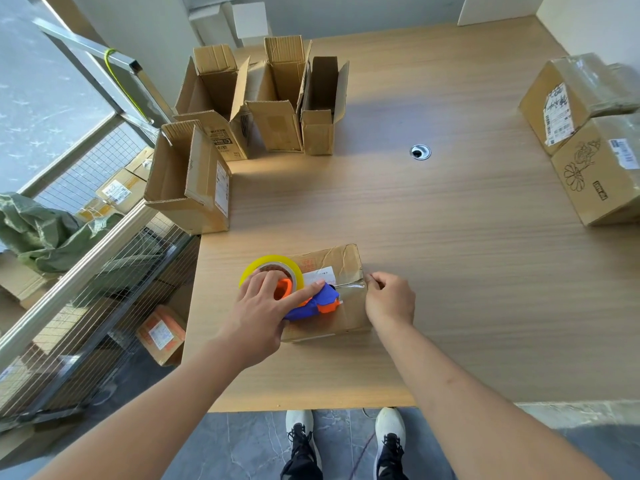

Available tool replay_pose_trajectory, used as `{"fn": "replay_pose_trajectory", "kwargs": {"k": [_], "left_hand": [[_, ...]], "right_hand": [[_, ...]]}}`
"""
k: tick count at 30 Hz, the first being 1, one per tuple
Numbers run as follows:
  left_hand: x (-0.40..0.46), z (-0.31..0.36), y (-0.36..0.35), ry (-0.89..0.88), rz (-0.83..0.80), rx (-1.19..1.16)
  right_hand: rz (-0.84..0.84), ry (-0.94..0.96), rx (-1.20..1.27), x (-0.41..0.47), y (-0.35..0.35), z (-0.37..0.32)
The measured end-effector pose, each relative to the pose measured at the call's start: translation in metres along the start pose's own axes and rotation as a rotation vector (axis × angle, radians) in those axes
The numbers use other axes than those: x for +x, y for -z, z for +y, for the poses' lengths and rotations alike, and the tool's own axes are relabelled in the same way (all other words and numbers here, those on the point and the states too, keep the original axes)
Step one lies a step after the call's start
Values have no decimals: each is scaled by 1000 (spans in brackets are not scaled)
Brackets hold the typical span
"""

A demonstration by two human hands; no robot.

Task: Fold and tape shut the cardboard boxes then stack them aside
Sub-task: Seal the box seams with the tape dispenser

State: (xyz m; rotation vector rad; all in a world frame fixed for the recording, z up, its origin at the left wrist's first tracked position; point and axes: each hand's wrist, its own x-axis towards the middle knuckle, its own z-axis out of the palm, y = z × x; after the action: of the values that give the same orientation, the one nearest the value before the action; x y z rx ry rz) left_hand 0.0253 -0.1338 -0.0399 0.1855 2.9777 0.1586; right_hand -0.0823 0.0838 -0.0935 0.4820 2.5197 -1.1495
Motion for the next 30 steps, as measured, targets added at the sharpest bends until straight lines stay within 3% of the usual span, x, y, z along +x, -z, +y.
{"fn": "replay_pose_trajectory", "kwargs": {"k": [9,20,25,30], "left_hand": [[0,0,4,-14,-10,11],[7,-8,10,-71,-25,-12],[16,-21,45,-117,-143,-69],[30,-35,72,-86,-362,-198]], "right_hand": [[-92,-30,-8,-8,-20,-29],[-142,103,-119,-16,-26,-20],[-96,90,-202,-21,-30,-22],[-71,119,-219,-25,-33,-23]]}}
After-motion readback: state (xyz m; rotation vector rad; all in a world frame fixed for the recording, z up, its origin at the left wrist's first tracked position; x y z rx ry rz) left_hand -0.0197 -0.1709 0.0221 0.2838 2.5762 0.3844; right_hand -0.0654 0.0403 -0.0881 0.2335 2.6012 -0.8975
